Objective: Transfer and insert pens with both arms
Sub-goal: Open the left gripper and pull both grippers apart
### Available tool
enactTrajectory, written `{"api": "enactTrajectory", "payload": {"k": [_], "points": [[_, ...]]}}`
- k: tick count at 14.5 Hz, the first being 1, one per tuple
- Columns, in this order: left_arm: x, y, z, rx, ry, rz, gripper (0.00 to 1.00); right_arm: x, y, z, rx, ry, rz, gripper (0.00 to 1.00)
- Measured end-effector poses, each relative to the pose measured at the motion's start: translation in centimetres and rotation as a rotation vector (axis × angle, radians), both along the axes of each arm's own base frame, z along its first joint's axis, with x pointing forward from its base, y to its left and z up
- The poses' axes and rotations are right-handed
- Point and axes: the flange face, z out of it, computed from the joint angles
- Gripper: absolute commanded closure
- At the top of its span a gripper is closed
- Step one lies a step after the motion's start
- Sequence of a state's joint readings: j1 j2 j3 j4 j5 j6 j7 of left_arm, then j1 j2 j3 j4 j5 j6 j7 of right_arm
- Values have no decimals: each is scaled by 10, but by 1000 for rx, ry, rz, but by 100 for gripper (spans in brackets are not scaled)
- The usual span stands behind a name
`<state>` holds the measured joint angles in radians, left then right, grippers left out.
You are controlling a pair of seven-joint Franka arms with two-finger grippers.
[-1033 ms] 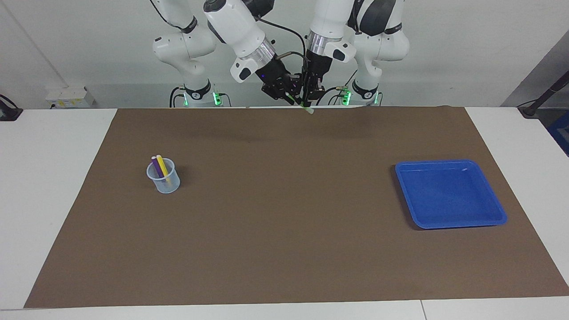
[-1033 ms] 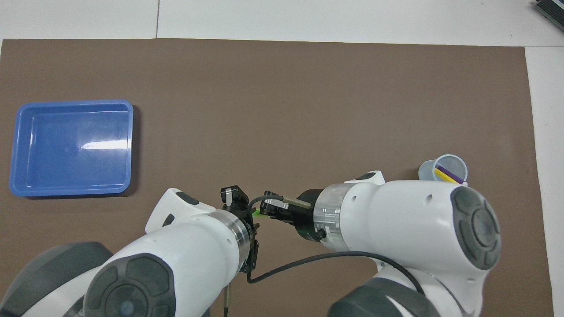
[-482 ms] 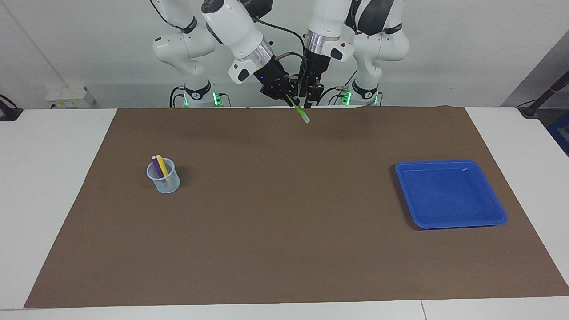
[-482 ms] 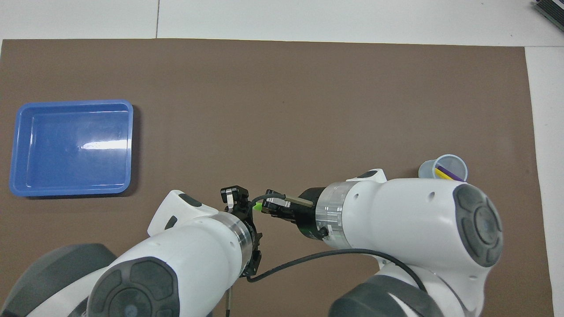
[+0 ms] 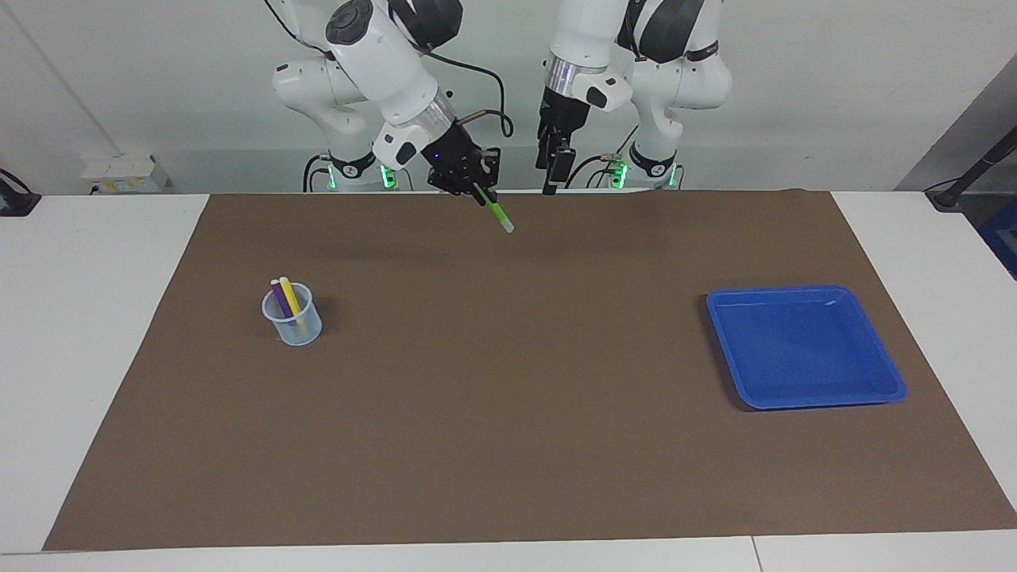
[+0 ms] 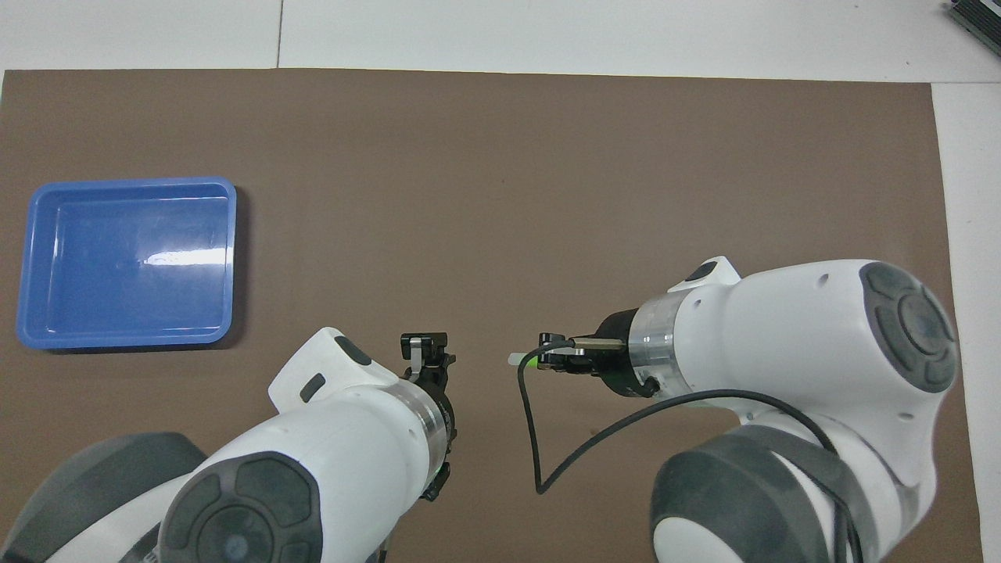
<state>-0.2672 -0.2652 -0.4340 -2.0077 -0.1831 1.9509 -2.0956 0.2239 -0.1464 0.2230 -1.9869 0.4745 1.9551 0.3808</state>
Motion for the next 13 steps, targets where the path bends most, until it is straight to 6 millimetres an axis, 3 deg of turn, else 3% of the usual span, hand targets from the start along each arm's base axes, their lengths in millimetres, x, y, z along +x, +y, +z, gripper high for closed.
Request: {"api": "enactTrajectory", "payload": {"k": [3, 6, 9, 13], "points": [[8, 19, -6, 61, 18, -234, 16, 7, -31, -8, -89, -5, 95, 100], [30, 51, -7, 86, 8, -375, 16, 14, -60, -13, -178, -21, 158, 100], [60, 97, -6, 105, -18, -500, 16, 21, -93, -16, -280, -44, 265, 100], [93, 166, -6, 129, -41, -642, 16, 37, -160, -16, -368, -78, 414, 100]]}}
